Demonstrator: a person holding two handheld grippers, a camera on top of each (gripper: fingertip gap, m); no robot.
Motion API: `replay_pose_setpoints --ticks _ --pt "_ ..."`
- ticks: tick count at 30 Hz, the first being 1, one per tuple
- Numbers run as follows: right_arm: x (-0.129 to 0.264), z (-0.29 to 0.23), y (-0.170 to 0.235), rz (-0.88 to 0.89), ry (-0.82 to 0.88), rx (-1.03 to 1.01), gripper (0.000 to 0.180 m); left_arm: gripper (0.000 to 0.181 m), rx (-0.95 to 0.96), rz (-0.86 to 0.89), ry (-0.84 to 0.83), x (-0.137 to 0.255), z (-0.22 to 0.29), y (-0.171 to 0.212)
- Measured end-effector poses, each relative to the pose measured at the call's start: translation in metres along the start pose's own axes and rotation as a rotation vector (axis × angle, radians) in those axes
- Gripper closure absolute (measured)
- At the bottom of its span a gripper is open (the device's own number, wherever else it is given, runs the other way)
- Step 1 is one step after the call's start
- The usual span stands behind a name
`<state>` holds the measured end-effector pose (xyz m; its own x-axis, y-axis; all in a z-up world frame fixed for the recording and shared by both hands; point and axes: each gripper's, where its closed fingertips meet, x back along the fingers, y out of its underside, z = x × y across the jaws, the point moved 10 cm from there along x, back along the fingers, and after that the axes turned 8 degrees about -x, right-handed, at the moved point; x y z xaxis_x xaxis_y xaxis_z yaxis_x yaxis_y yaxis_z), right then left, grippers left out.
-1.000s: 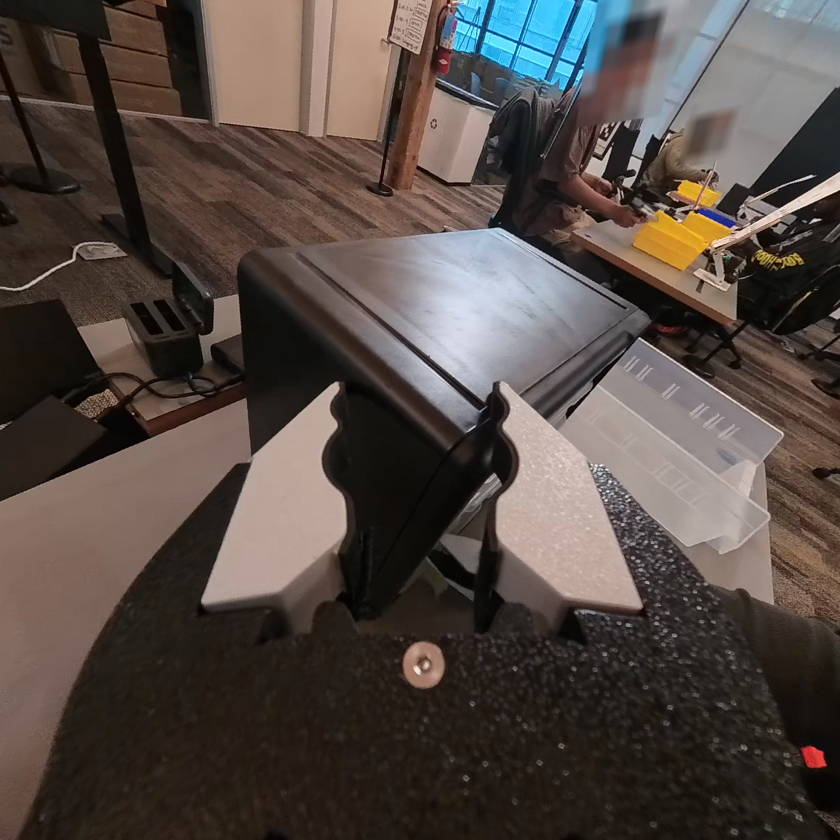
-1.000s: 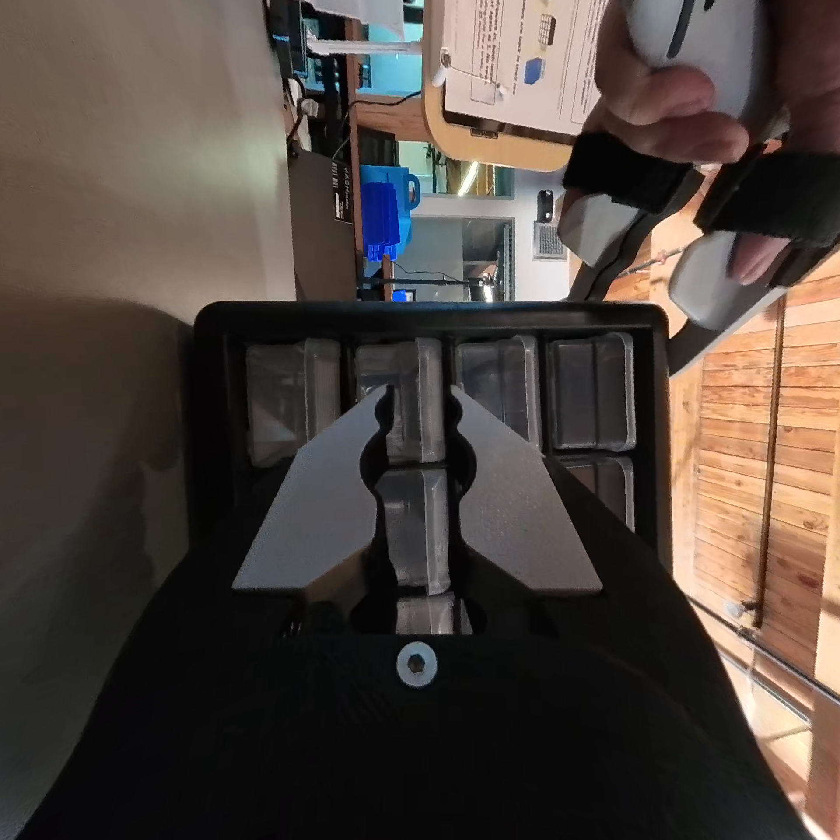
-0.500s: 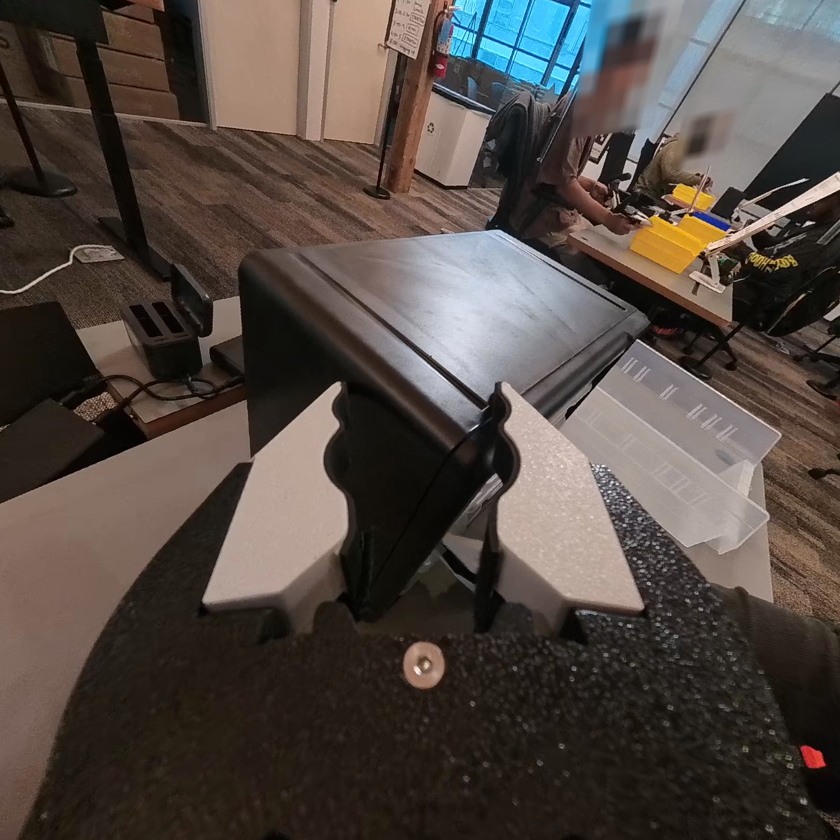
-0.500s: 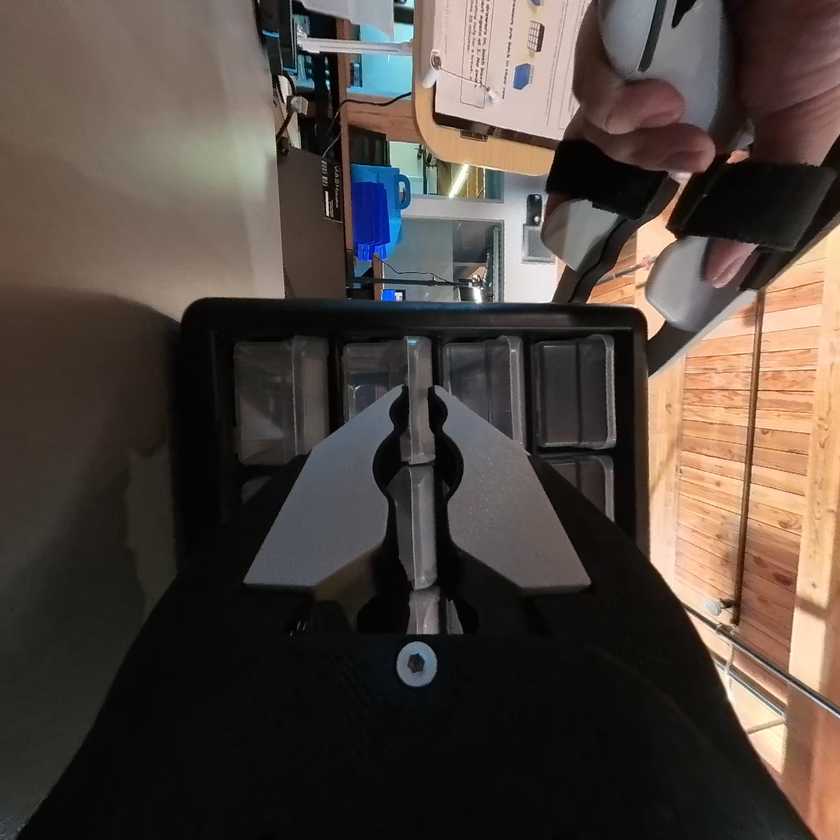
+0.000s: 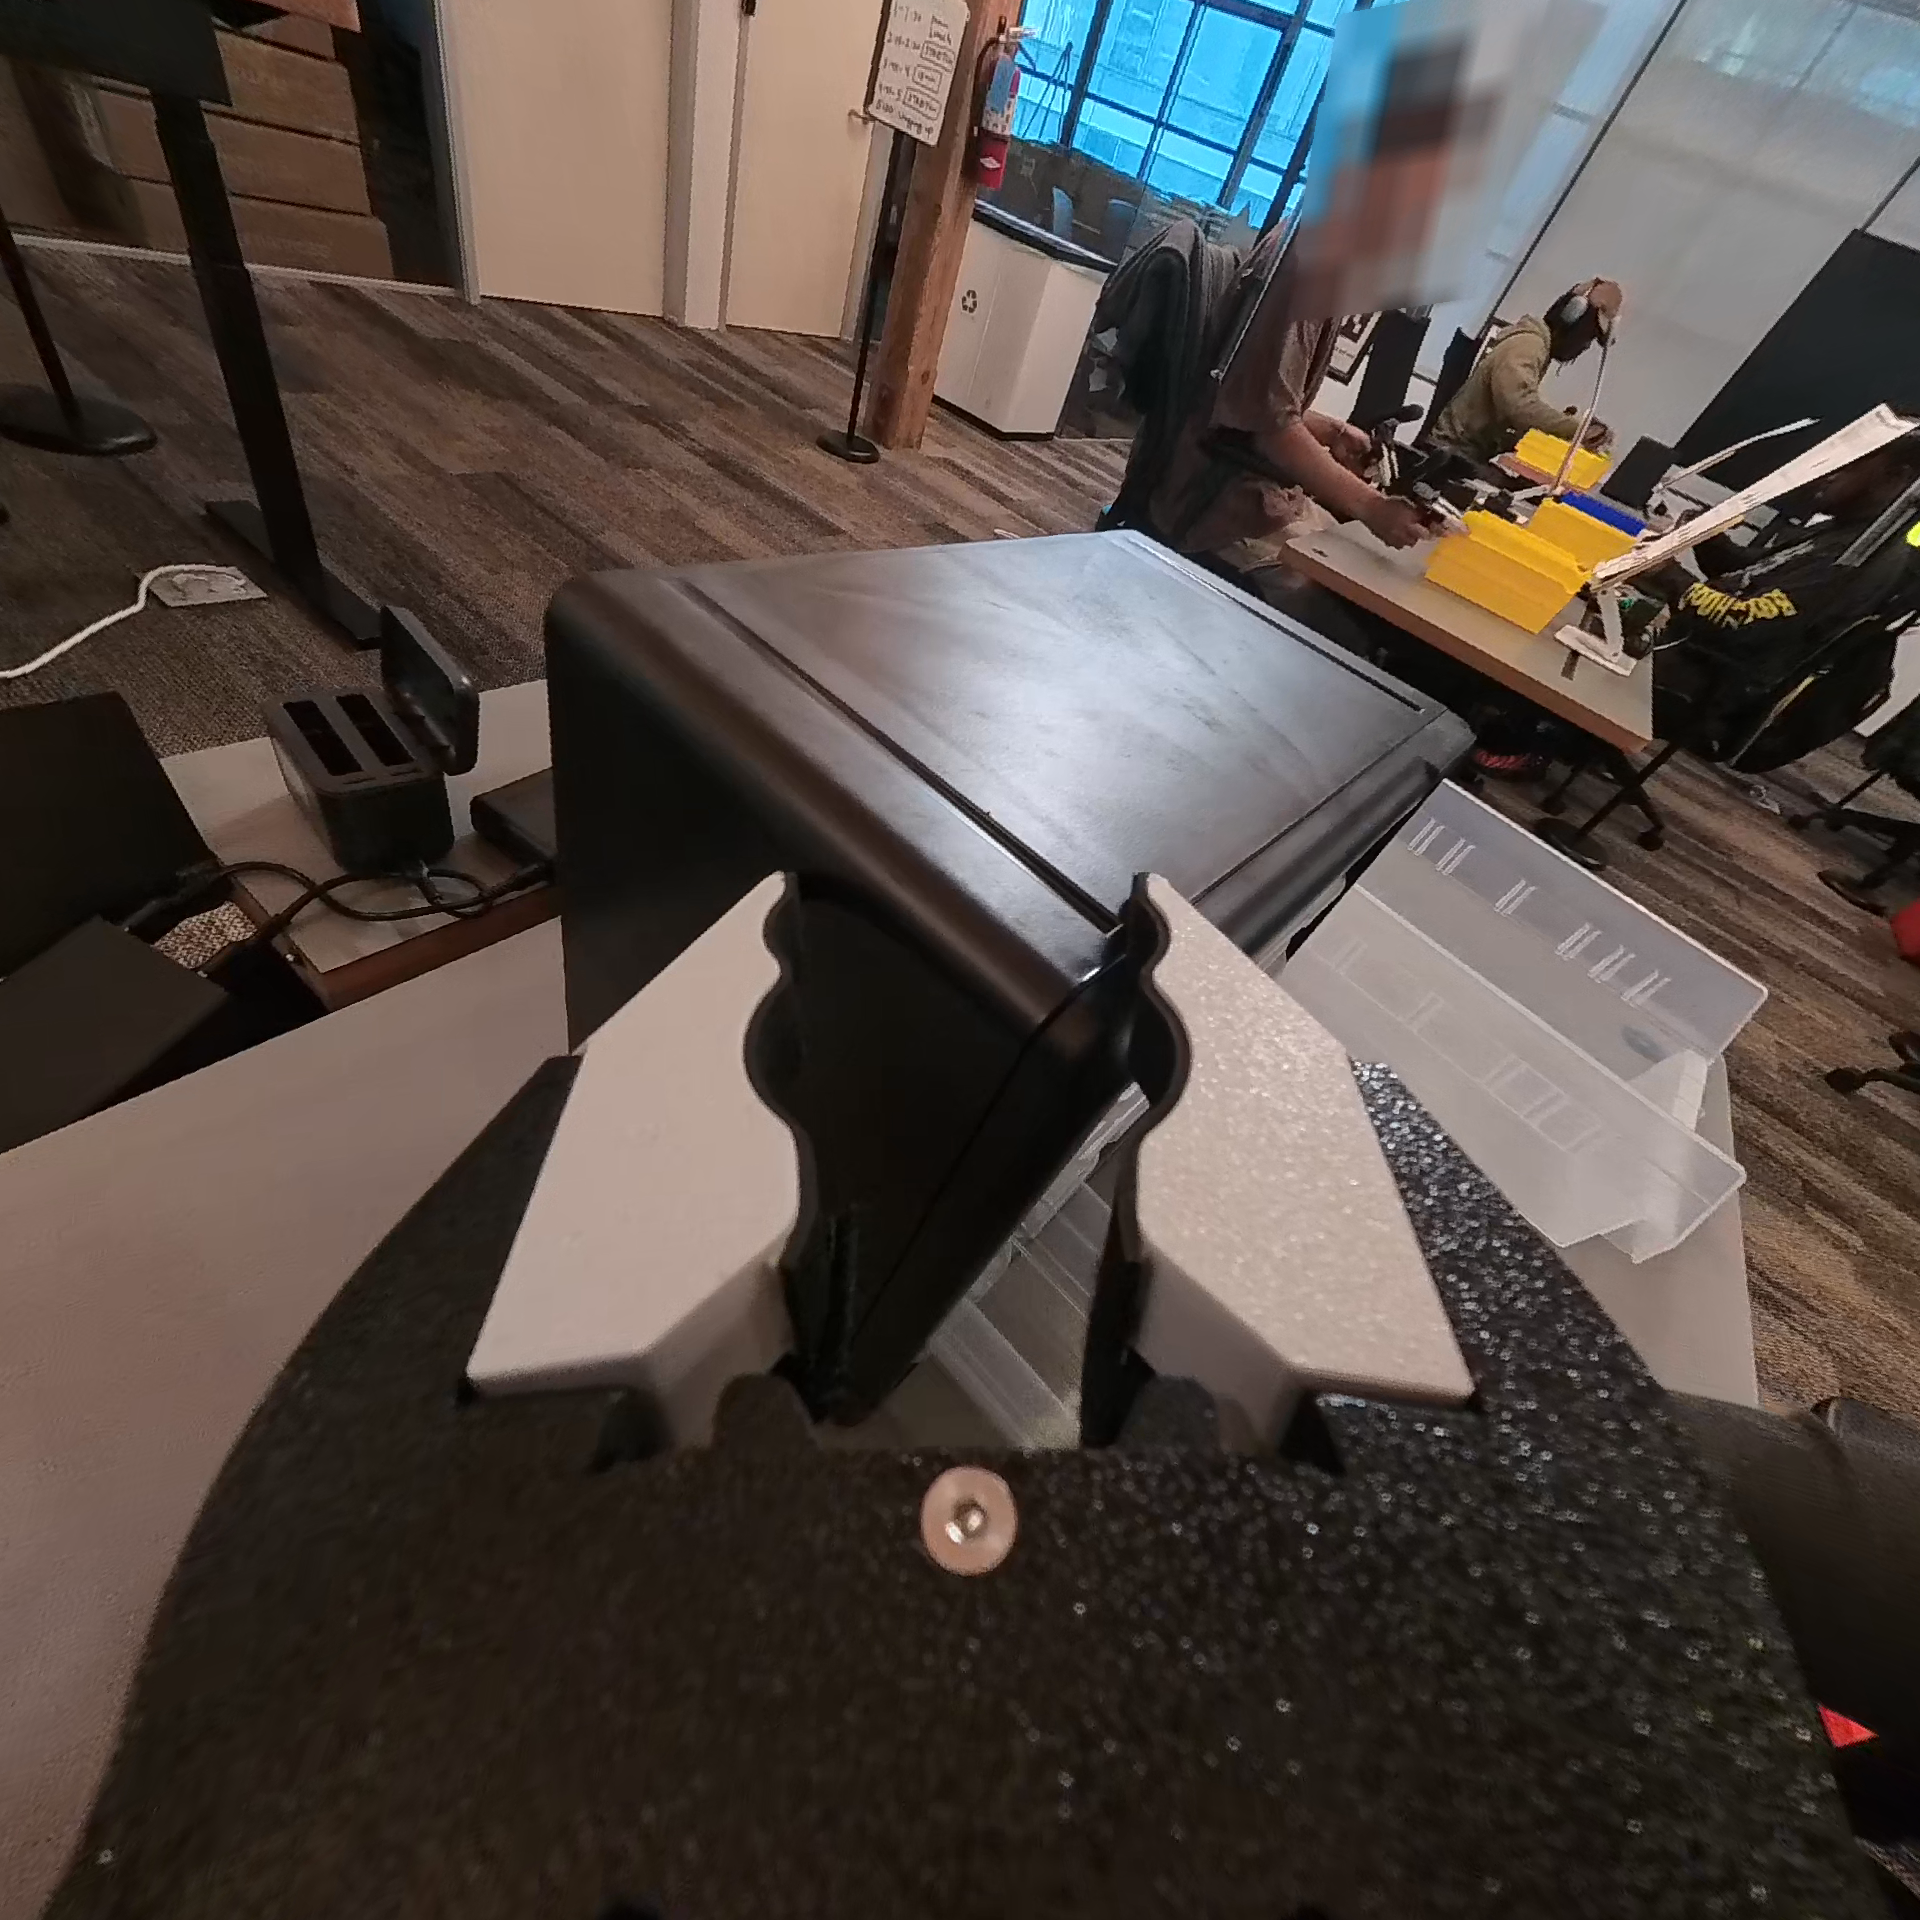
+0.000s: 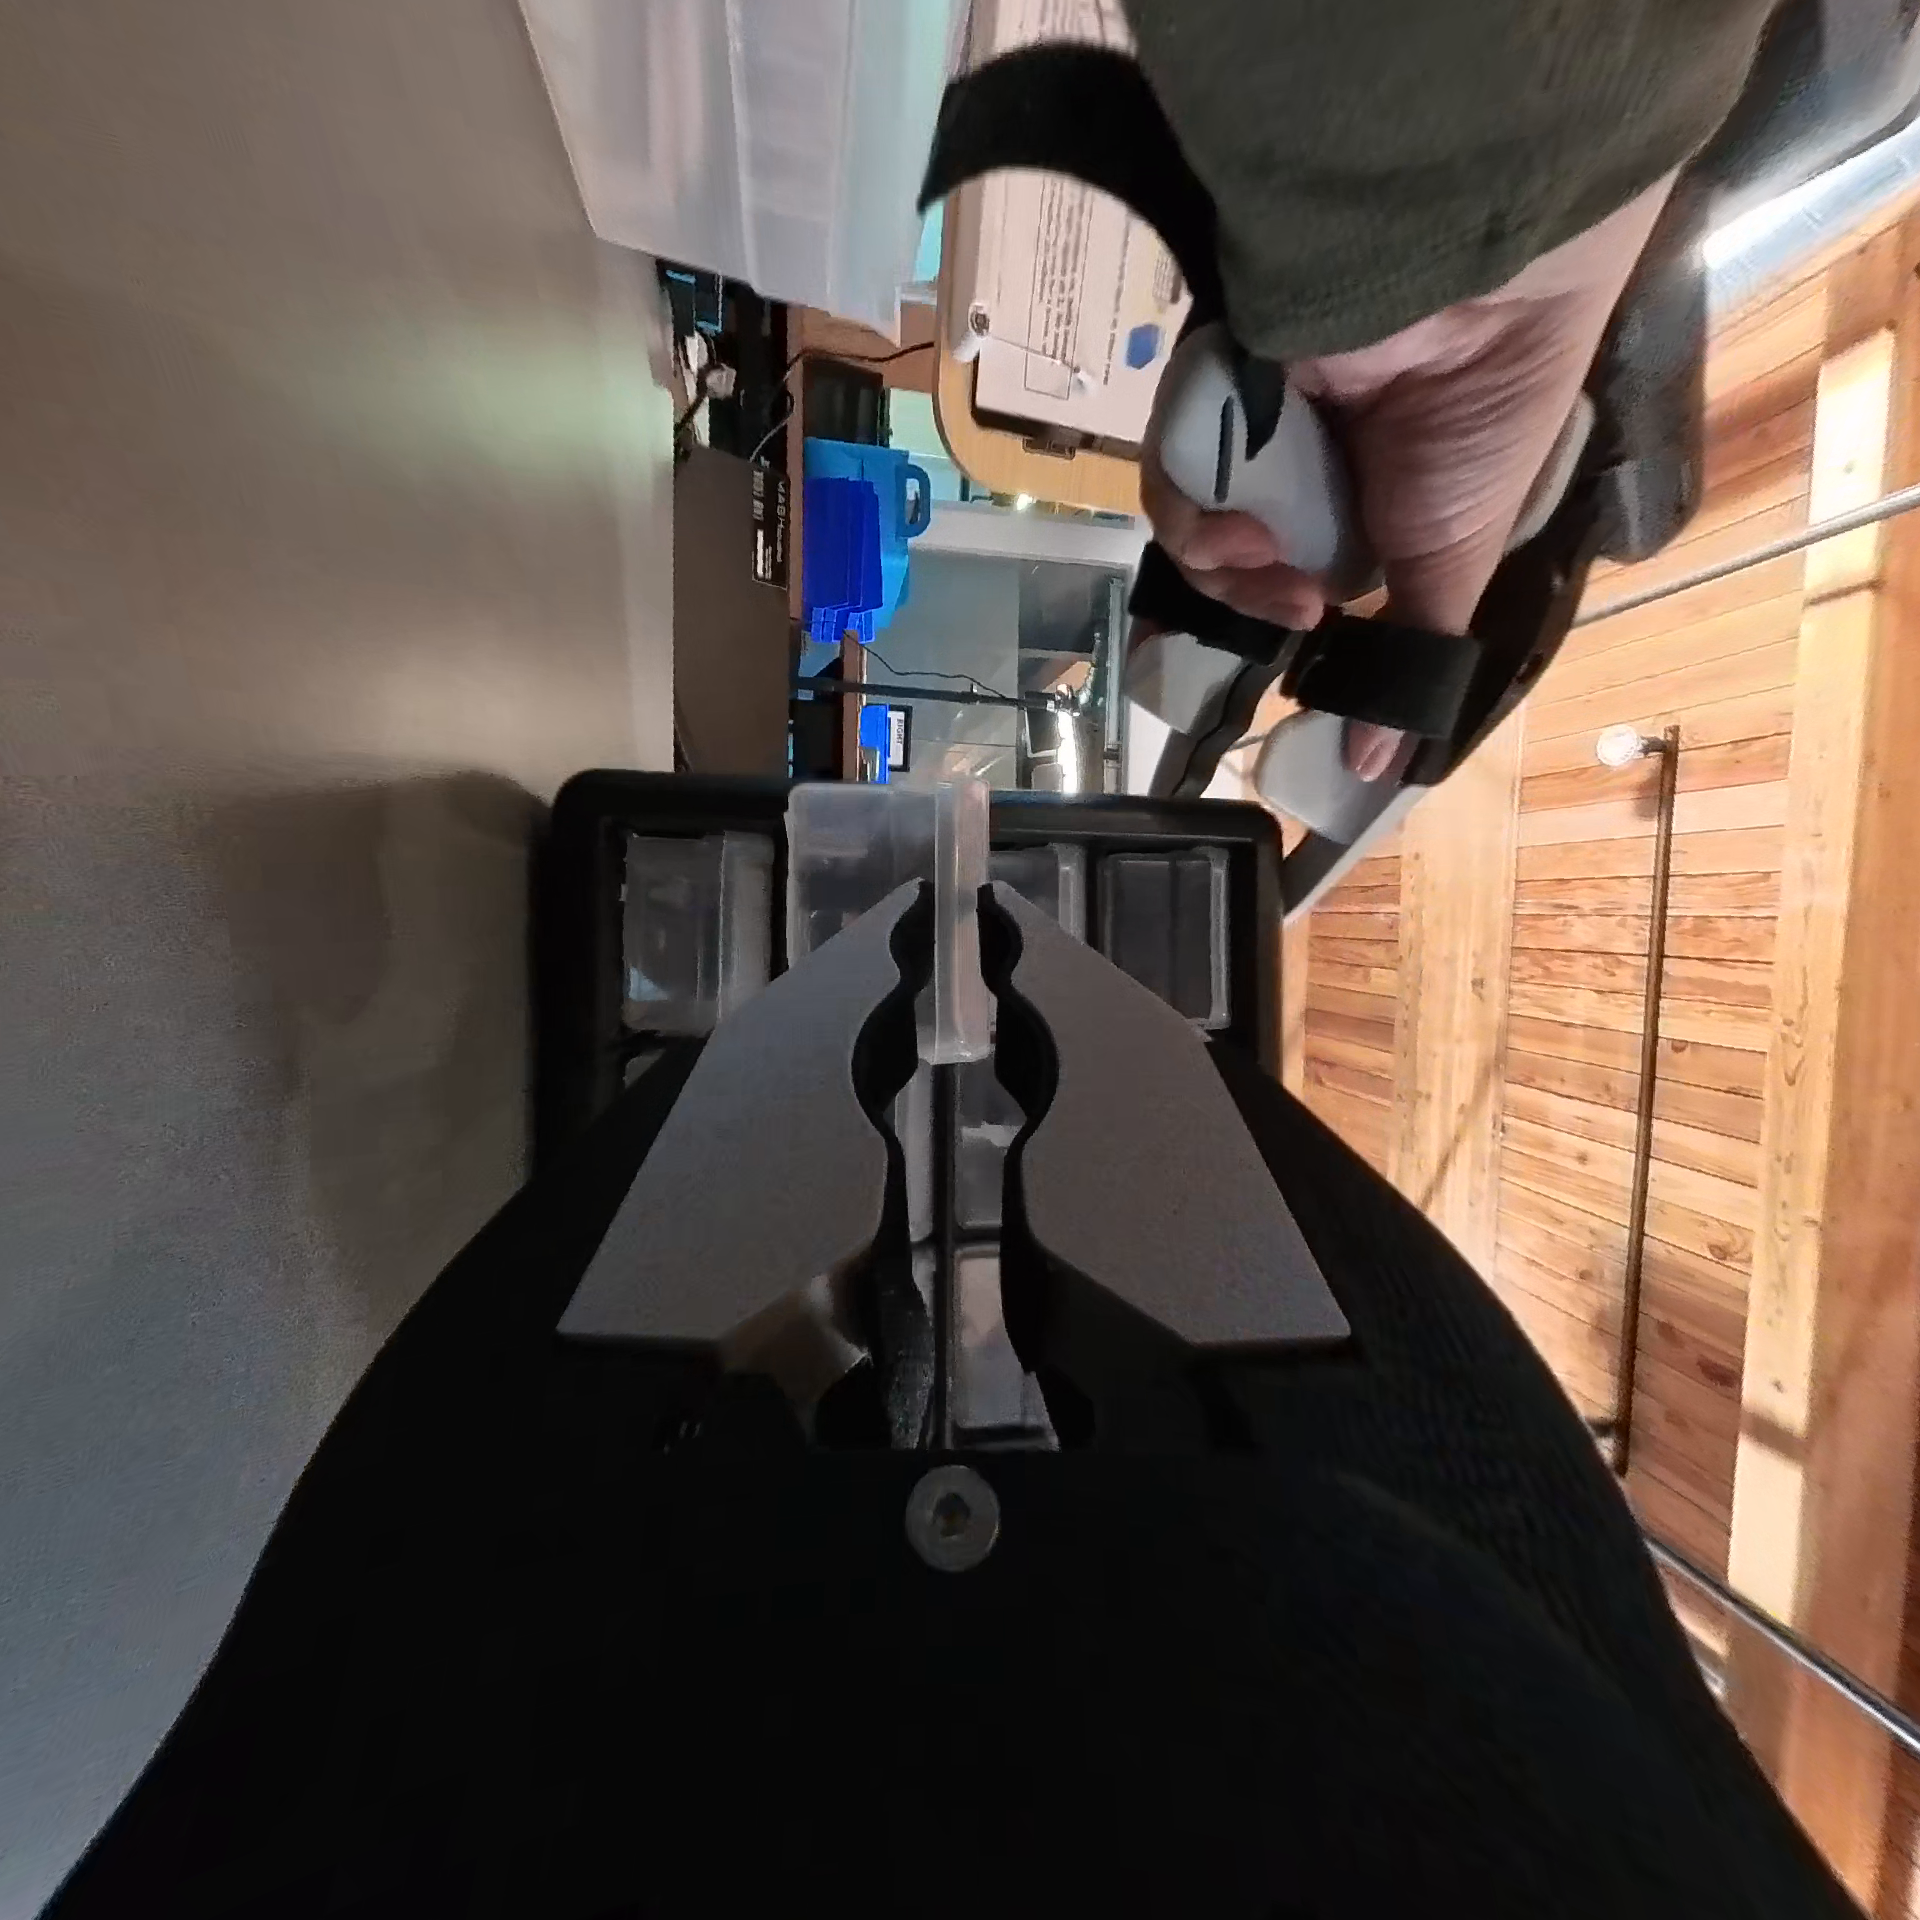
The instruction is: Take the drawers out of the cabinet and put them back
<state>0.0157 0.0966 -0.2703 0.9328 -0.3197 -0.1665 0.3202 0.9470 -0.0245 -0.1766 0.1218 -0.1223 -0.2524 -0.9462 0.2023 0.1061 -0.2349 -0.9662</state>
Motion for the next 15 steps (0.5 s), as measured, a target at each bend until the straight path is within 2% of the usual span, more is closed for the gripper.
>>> replay_pose_setpoints --ticks 15 --pt "0.05 0.008 -0.026 -0.001 -0.022 -0.037 0.174 0.122 -0.017 0.003 -0.009 -0.001 0.0 -0.001"
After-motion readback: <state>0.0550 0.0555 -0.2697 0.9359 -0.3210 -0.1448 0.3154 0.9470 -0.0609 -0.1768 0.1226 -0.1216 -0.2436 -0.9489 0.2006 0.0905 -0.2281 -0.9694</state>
